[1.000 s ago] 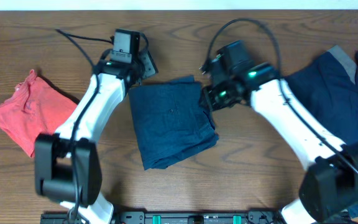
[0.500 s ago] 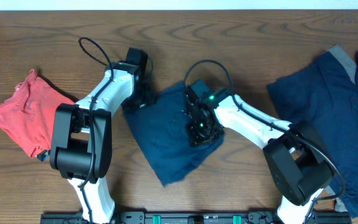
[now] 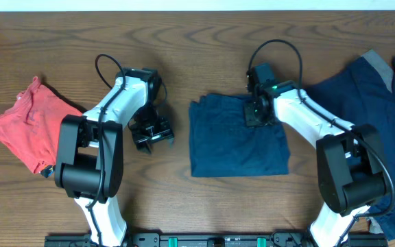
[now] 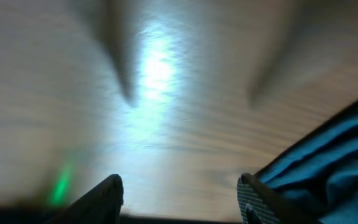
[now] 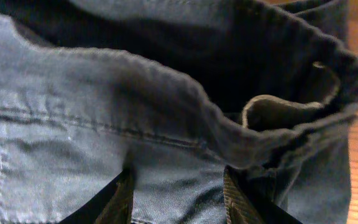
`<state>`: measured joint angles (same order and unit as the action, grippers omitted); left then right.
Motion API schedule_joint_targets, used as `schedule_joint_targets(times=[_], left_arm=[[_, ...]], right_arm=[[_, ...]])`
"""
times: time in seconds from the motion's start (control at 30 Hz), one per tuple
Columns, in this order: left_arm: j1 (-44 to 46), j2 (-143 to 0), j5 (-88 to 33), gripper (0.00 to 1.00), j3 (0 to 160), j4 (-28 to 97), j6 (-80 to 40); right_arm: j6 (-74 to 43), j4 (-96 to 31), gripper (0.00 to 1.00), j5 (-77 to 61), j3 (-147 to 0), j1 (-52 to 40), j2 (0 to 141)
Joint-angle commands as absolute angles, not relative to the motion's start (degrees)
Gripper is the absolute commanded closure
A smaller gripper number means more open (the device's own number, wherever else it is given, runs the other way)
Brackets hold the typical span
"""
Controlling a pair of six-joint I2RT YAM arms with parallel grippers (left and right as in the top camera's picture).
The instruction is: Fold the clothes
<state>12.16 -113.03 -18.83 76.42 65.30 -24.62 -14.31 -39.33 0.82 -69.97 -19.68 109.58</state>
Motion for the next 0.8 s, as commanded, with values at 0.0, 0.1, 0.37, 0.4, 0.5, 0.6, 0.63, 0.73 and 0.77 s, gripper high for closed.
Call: schedule_joint_targets(times=[0.0, 0.1, 0.37, 0.4, 0.5, 0.6, 0.63, 0.73, 0.77], left_arm=[[12.3, -108.9, -23.7, 0.33, 76.8, 61.3, -22.9], [13.0, -107.7, -26.5, 0.05, 76.8, 54.8, -22.7], [17.3, -110.8, -29.6, 0.02, 76.8, 44.4, -25.6], [17.7, -111.5, -29.6, 0.02, 76.8, 43.8, -25.8], [19.2, -114.0, -29.6, 0.02, 76.8, 41.2, -27.7], [20.5, -116.6, -31.5, 0.02, 76.8, 38.3, -28.8], [21.1, -117.6, -32.6, 0.02, 76.8, 37.3, -28.8], [22.5, -119.8, -36.8, 0.02, 76.8, 34.9, -28.8], [23.0, -120.3, -38.3, 0.00, 76.8, 34.1, -28.8]], right_arm=[[-12.6, -39.5, 0.52, 1.2, -71.1, -20.2, 110.6], [-12.6, -39.7, 0.51, 1.2, -71.1, -20.7, 110.6], [-12.6, -39.7, 0.48, 1.2, -71.1, -22.4, 110.6], [-12.6, -39.7, 0.48, 1.2, -71.1, -22.4, 110.6], [-12.6, -39.9, 0.47, 1.2, -71.1, -22.3, 110.6], [-12.6, -40.1, 0.47, 1.2, -71.1, -22.4, 110.6], [-12.6, -40.1, 0.47, 1.2, -71.1, -22.5, 110.6], [-12.6, -40.1, 0.47, 1.2, -71.1, -22.6, 110.6], [-12.6, -40.1, 0.47, 1.2, -71.1, -22.6, 110.6]])
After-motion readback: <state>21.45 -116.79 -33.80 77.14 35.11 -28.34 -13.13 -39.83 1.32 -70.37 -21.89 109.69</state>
